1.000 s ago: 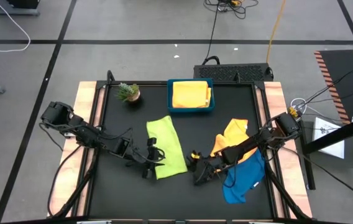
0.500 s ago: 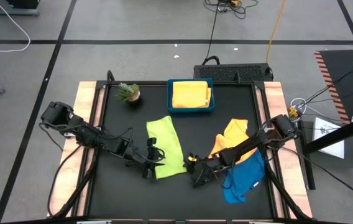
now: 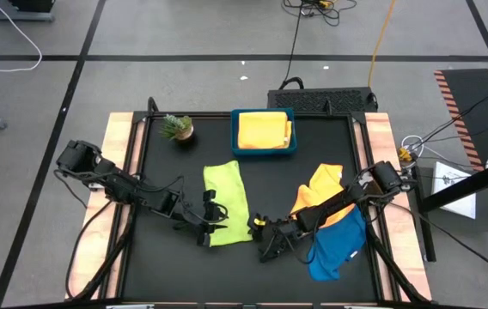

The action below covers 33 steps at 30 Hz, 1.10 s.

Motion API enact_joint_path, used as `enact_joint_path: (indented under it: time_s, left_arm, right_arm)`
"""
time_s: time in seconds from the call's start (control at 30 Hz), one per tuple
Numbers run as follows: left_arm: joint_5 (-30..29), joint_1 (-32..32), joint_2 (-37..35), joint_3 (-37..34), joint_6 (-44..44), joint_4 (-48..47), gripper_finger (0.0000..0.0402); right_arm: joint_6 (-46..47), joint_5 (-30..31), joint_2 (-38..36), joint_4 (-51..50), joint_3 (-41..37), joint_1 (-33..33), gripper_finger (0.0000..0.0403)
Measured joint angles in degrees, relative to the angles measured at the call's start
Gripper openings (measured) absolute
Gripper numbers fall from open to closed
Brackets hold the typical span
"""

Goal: Fold microfiber towels
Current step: Fold the green microfiber cloth

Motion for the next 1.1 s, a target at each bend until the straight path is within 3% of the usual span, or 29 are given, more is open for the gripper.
enact_joint_path:
  time_s: [0.13,0.2,0.6,0.93,1.1]
  left_arm:
    - [0.0,0.0,0.0,0.0,0.0,0.0,0.0145]
    - [0.0,0.0,0.0,0.0,0.5,-0.2,0.0145]
    - [3.8,-0.5,-0.7,0.0,0.9,-4.6,0.0145]
    - [3.0,-2.8,-0.8,1.0,-1.1,-6.1,0.0146]
    - [1.5,-2.7,-1.1,4.8,-1.6,-14.5,0.0146]
  right_arm:
    - [4.6,0.2,0.0,0.4,0.0,0.0,0.0018]
    - [6.5,0.2,0.1,0.8,-0.1,0.0,0.0007]
    - [28.1,0.4,-4.0,4.7,-0.3,-3.5,0.0001]
    - [36.2,0.4,-6.1,7.6,-0.3,-6.6,0.0000]
    - [40.0,0.4,-6.2,9.5,-0.3,-8.7,0.0000]
